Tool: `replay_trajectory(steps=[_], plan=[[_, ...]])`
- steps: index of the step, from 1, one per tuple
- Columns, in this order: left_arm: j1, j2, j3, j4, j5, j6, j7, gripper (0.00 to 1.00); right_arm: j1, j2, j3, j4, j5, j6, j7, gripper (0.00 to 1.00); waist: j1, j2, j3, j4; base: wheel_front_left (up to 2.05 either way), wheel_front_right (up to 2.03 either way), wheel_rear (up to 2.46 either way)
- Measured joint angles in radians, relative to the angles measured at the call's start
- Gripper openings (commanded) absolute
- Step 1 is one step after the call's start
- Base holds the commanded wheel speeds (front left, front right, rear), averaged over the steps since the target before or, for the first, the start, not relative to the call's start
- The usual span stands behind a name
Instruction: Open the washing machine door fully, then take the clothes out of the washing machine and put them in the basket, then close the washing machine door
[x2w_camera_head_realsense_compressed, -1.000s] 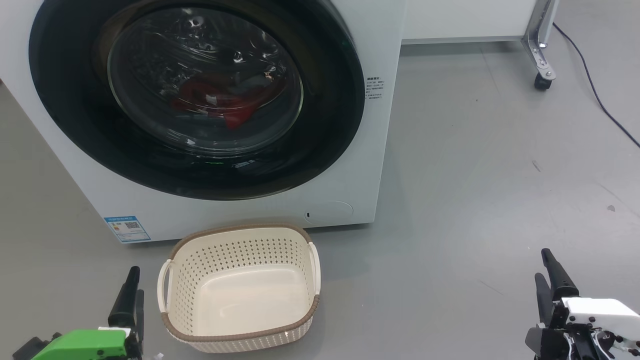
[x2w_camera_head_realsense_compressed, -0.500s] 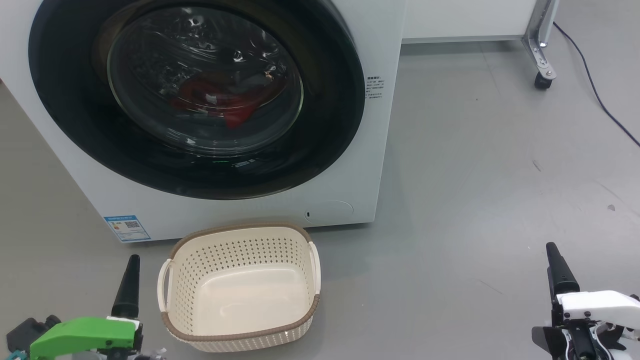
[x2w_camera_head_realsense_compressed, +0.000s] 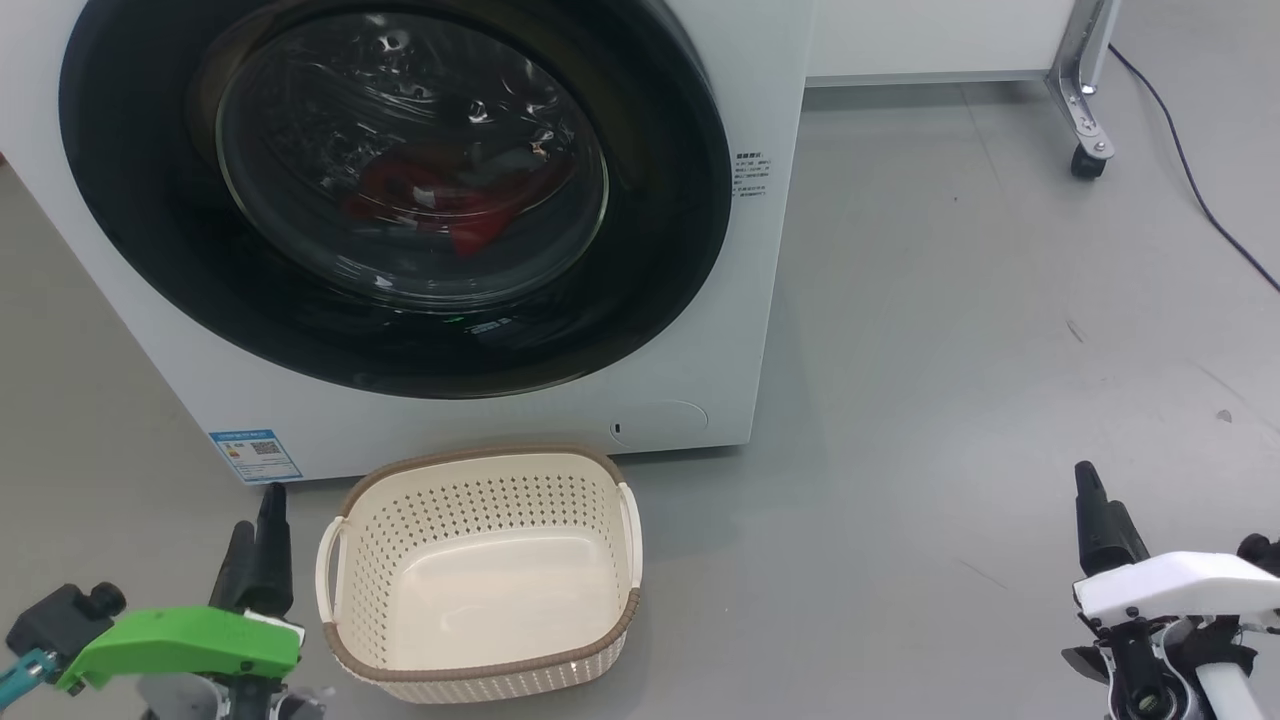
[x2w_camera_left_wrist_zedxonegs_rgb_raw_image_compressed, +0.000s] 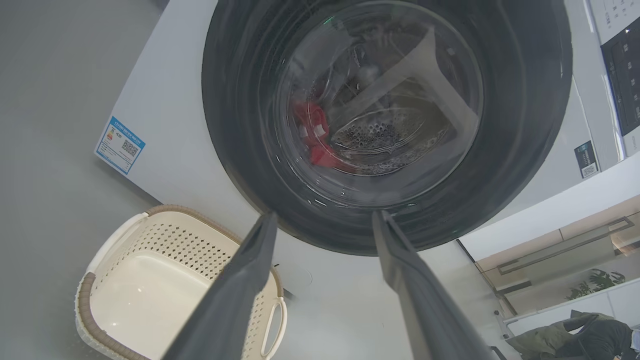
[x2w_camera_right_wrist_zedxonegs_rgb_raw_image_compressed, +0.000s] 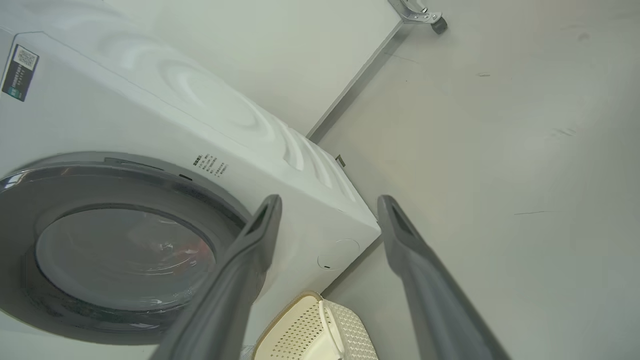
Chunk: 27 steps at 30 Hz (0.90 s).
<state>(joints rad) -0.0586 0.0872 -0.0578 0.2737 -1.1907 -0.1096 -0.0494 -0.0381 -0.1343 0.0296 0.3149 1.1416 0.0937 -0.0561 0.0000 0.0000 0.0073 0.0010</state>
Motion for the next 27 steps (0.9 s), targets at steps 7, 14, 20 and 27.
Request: replay_trajectory(steps=[7, 14, 20, 27], plan=[[-0.01, 0.004, -0.024, -0.023, 0.145, 0.012, -0.027, 1.0, -0.016, -0.016, 0.05, -0.002, -0.144, -0.021, -0.023, 1.0, 0.0, 0.0, 0.002, 0.001, 0.0, 0.0, 0.0], [-0.01, 0.01, -0.06, -0.03, 0.291, 0.025, -0.051, 1.0, -0.017, -0.022, 0.094, -0.007, -0.272, -0.044, -0.047, 1.0, 0.0, 0.0, 0.004, 0.001, 0.0, 0.0, 0.0], [-0.01, 0.011, -0.085, -0.035, 0.391, 0.034, -0.076, 1.0, -0.018, -0.022, 0.125, -0.007, -0.359, -0.062, -0.066, 1.0, 0.0, 0.0, 0.006, 0.001, 0.0, 0.0, 0.0], [-0.01, 0.009, -0.108, -0.037, 0.5, 0.044, -0.098, 1.0, -0.019, -0.019, 0.156, -0.007, -0.461, -0.079, -0.091, 1.0, 0.0, 0.0, 0.007, 0.001, 0.0, 0.0, 0.0]])
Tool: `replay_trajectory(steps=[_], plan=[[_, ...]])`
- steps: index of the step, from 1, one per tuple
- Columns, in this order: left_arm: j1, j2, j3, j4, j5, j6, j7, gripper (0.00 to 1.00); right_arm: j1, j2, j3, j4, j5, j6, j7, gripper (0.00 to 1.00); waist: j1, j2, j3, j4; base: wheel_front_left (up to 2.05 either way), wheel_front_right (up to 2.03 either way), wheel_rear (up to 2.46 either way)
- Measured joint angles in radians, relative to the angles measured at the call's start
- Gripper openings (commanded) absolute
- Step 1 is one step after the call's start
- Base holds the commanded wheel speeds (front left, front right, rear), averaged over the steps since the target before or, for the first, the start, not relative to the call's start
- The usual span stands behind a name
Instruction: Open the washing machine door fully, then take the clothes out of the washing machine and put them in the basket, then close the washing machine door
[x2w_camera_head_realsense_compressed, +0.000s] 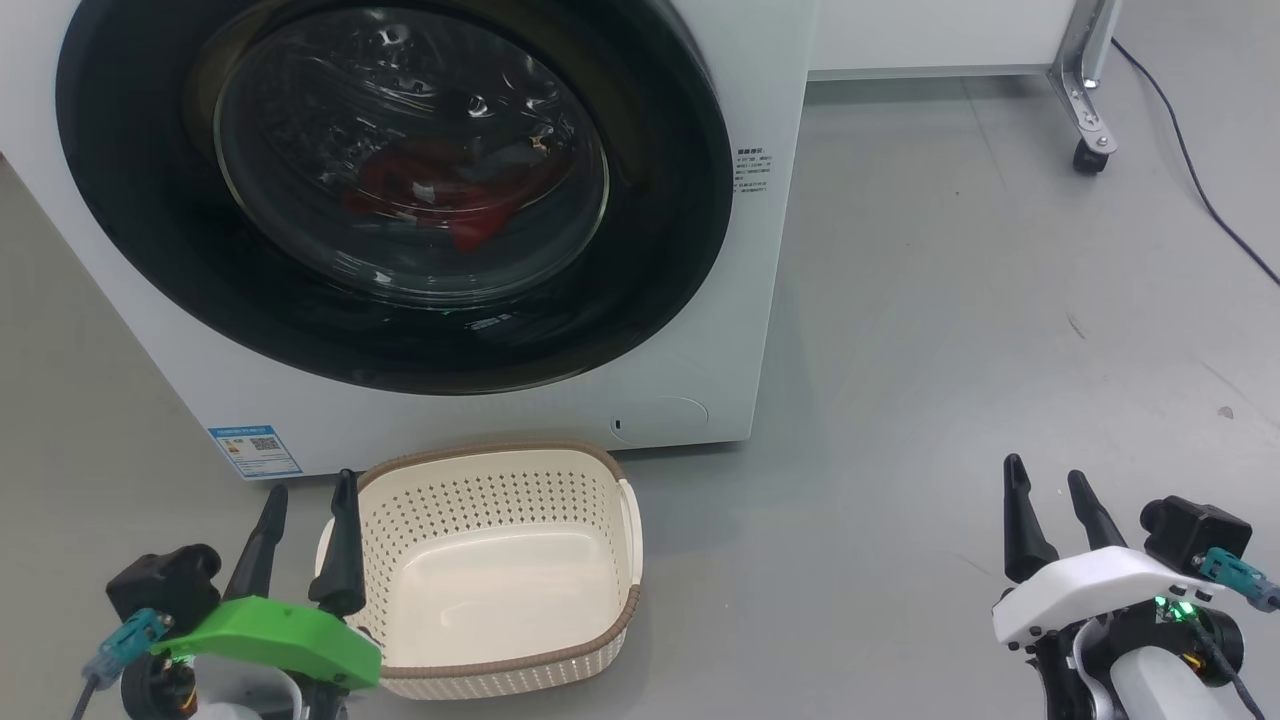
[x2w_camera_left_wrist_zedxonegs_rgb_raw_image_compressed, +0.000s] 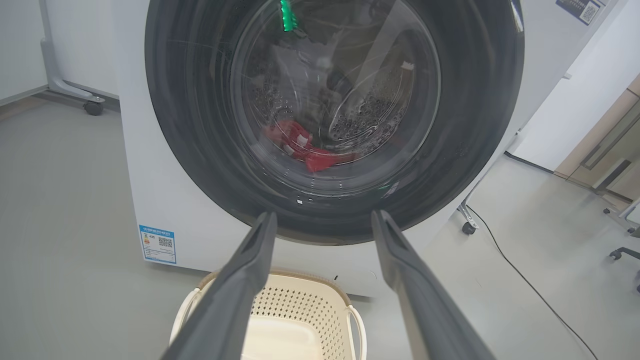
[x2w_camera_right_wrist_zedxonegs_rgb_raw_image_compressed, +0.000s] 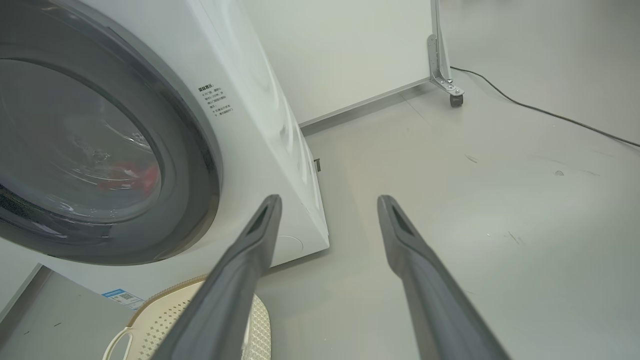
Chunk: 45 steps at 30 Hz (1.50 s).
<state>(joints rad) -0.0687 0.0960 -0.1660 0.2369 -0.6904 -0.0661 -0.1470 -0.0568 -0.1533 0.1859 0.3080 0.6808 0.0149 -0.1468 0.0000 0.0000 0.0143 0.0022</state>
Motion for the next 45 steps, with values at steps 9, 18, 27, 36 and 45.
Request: replay_trajectory(steps=[9, 18, 27, 36, 45], plan=[[0.0, -0.005, -0.017, 0.001, 0.128, 0.01, -0.032, 1.0, 0.0, 0.008, 0.034, -0.001, -0.12, -0.01, -0.031, 1.0, 0.0, 0.0, 0.001, -0.001, 0.0, 0.0, 0.0], [0.0, -0.012, -0.038, 0.022, 0.246, 0.018, -0.063, 1.0, 0.0, 0.019, 0.052, -0.006, -0.236, -0.028, -0.063, 1.0, 0.0, 0.0, 0.0, 0.002, 0.0, 0.0, 0.0], [0.0, -0.017, -0.053, 0.05, 0.354, 0.023, -0.094, 1.0, 0.001, 0.025, 0.064, -0.011, -0.353, -0.052, -0.09, 1.0, 0.0, 0.0, -0.001, 0.006, 0.0, 0.0, 0.0], [0.0, -0.023, -0.054, 0.083, 0.378, 0.027, -0.102, 1.0, 0.005, 0.034, 0.054, -0.013, -0.389, -0.055, -0.098, 1.0, 0.0, 0.0, -0.003, 0.01, 0.0, 0.0, 0.0], [0.0, -0.027, -0.046, 0.107, 0.378, 0.03, -0.102, 1.0, 0.025, 0.049, 0.035, -0.012, -0.391, -0.061, -0.098, 1.0, 0.0, 0.0, -0.007, 0.014, 0.0, 0.0, 0.0]])
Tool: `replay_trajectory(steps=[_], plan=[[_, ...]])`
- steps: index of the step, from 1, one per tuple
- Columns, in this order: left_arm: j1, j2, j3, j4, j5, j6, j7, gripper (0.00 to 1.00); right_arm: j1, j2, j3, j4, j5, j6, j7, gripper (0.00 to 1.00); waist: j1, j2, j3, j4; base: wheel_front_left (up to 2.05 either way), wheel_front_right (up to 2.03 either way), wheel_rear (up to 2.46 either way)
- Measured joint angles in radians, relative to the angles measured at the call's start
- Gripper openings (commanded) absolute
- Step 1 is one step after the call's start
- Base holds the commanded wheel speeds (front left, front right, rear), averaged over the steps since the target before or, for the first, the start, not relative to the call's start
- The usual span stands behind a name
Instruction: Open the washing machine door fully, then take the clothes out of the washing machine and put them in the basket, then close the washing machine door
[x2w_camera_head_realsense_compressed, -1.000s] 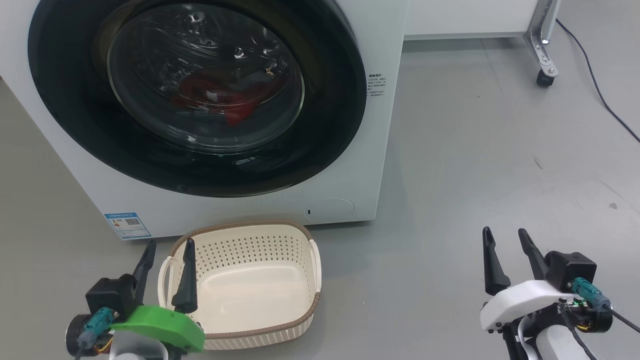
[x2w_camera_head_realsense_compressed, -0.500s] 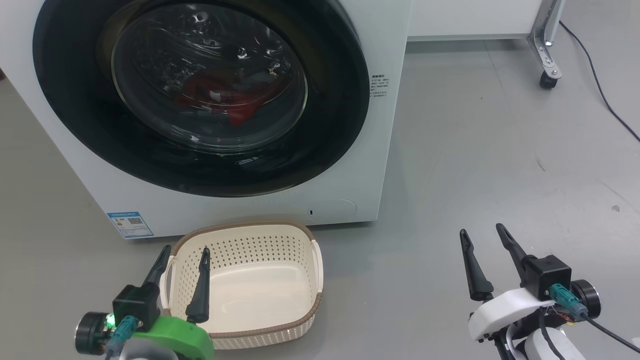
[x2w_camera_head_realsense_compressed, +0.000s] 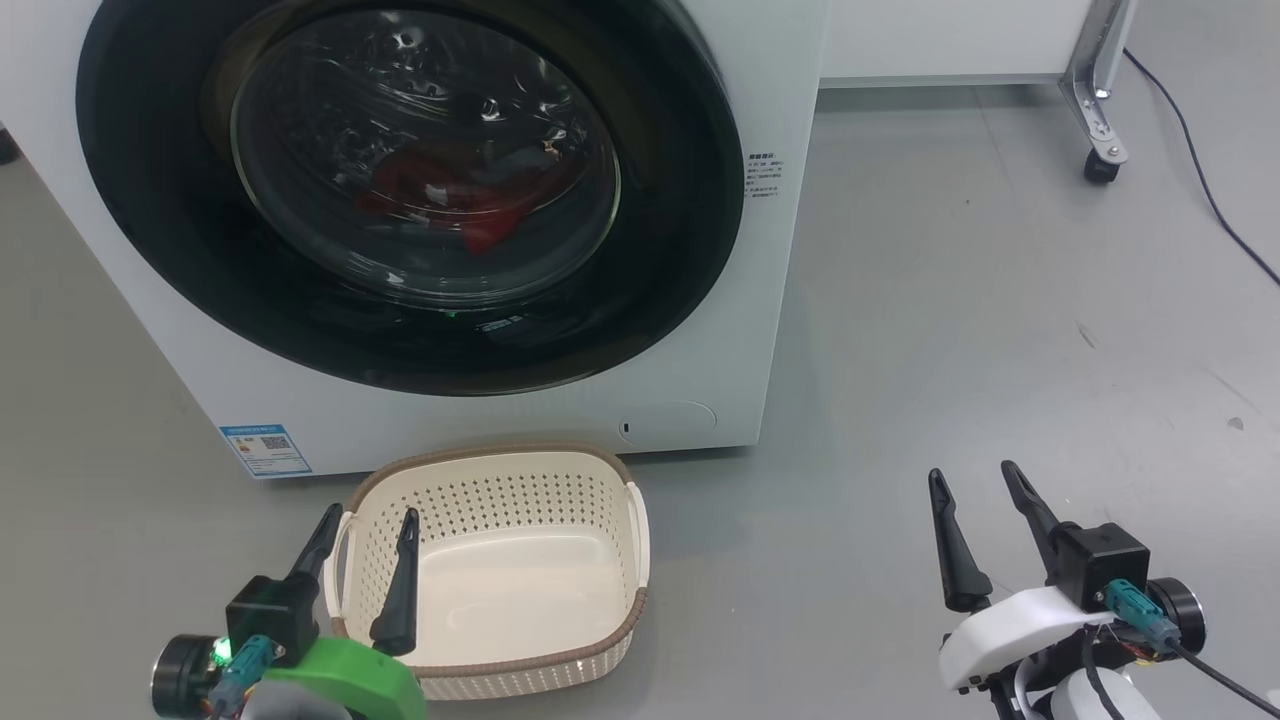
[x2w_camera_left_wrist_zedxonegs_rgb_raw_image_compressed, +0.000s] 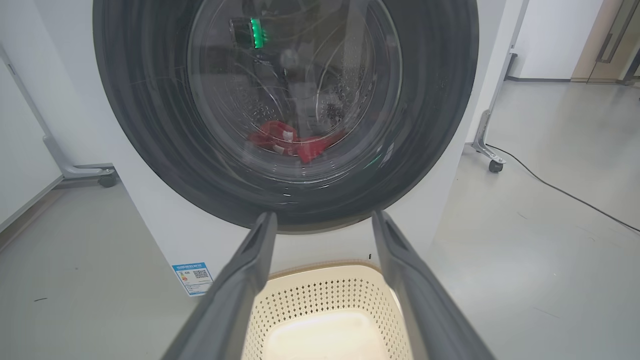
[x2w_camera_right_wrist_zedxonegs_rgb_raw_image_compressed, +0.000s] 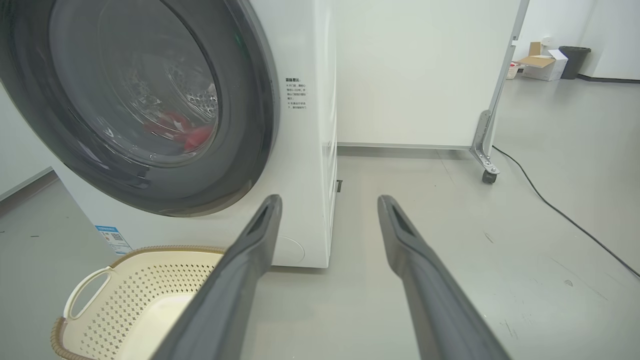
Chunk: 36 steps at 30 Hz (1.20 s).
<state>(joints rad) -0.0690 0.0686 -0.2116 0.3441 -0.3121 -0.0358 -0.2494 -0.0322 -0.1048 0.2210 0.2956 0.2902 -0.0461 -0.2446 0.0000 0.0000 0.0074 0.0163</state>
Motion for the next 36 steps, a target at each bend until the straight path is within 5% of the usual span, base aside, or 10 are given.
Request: replay_trajectory(steps=[17, 18, 19, 36], plan=[[-0.019, -0.01, 0.006, 0.014, 0.023, 0.0, 0.0, 1.0, 0.002, 0.01, -0.022, 0.001, -0.018, 0.015, 0.0, 1.0, 0.0, 0.0, 0.002, 0.003, 0.0, 0.0, 0.0], [-0.02, -0.01, 0.006, 0.014, 0.025, 0.0, 0.0, 1.0, 0.002, 0.01, -0.022, 0.003, -0.018, 0.019, 0.0, 0.36, 0.0, 0.0, 0.003, 0.003, 0.0, 0.0, 0.0], [-0.02, -0.01, 0.006, 0.015, 0.026, 0.0, 0.0, 1.0, 0.003, 0.012, -0.023, 0.003, -0.018, 0.019, 0.0, 0.0, 0.0, 0.0, 0.003, 0.003, 0.0, 0.0, 0.0], [-0.021, -0.015, 0.009, 0.022, 0.041, -0.004, 0.0, 1.0, 0.005, 0.026, -0.057, 0.012, 0.0, 0.054, 0.0, 0.0, 0.0, 0.0, 0.009, 0.002, 0.0, 0.0, 0.0]])
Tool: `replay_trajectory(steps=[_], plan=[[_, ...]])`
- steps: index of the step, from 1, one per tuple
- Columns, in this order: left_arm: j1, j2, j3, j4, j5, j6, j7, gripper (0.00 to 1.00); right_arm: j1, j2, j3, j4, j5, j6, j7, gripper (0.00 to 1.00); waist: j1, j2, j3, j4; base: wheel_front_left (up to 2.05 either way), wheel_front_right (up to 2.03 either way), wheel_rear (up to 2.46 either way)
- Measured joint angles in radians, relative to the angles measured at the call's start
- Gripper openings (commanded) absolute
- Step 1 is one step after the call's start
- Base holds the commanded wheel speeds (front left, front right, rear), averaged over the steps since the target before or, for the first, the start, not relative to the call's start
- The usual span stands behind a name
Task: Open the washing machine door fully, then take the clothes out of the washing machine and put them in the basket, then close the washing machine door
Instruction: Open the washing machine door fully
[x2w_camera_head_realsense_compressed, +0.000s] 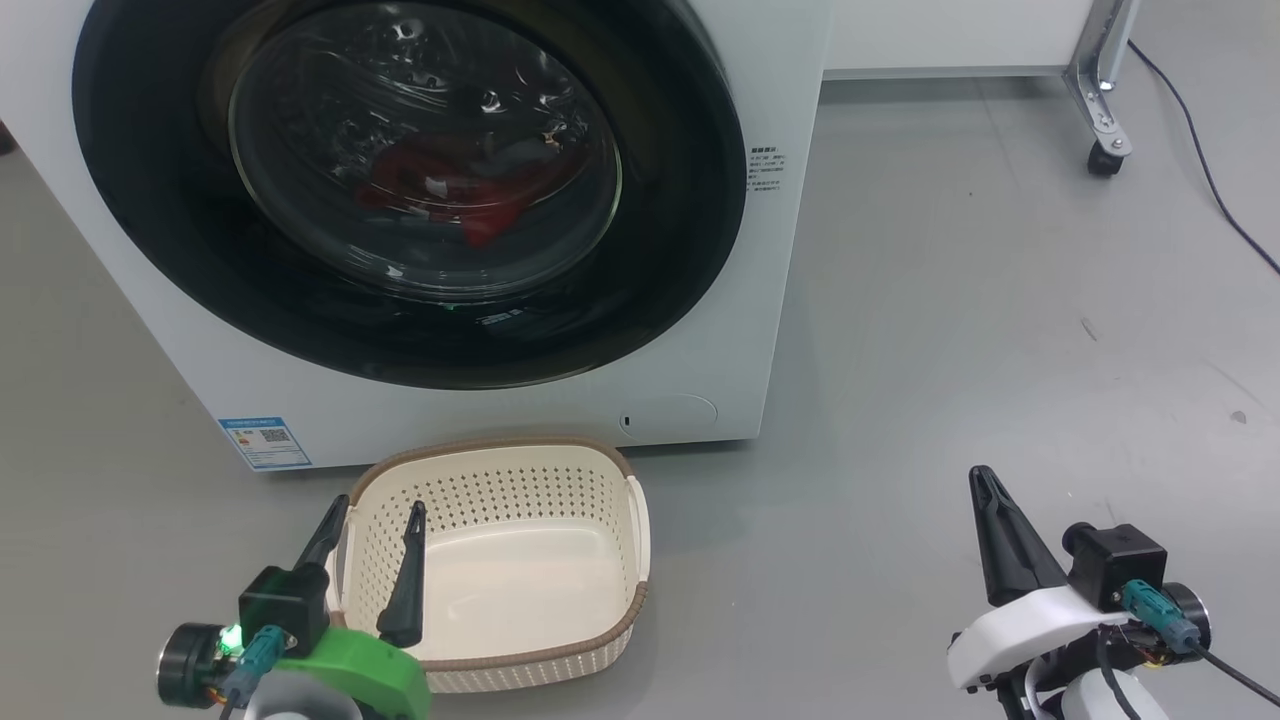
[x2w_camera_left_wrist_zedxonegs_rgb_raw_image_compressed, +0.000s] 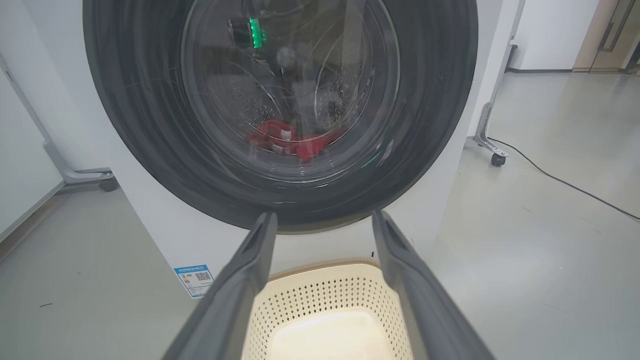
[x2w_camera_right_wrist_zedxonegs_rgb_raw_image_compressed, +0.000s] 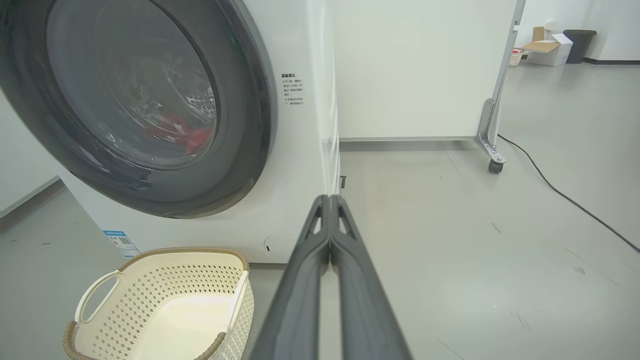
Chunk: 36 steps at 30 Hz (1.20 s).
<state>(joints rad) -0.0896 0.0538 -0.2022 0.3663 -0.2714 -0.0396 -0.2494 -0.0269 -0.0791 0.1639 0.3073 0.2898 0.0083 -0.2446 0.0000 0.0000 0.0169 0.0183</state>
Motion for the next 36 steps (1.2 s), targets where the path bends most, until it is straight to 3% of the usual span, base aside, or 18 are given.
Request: replay_trajectory(steps=[7, 18, 30, 36], plan=[[-0.014, -0.002, 0.0, -0.008, 0.002, -0.001, 0.0, 1.0, -0.006, 0.02, -0.048, 0.0, 0.104, 0.037, 0.0, 0.0, 0.0, 0.0, 0.029, 0.002, 0.0, 0.0, 0.0], [-0.06, -0.004, 0.0, -0.042, 0.01, -0.009, -0.002, 1.0, -0.093, 0.039, -0.162, 0.016, 0.48, 0.096, 0.003, 0.0, 0.0001, 0.0, 0.101, 0.009, 0.0, 0.0, 0.0], [-0.154, -0.01, -0.014, -0.075, 0.018, -0.019, -0.003, 1.0, -0.323, 0.035, -0.241, 0.023, 0.954, 0.105, 0.138, 0.0, 0.0001, 0.0, 0.215, 0.024, 0.0, 0.0, 0.0], [-0.198, -0.013, -0.015, -0.091, 0.018, -0.02, -0.003, 1.0, -0.45, 0.032, -0.269, 0.033, 1.08, 0.105, 0.216, 0.0, 0.0001, 0.0, 0.273, 0.042, 0.0, 0.0, 0.0]])
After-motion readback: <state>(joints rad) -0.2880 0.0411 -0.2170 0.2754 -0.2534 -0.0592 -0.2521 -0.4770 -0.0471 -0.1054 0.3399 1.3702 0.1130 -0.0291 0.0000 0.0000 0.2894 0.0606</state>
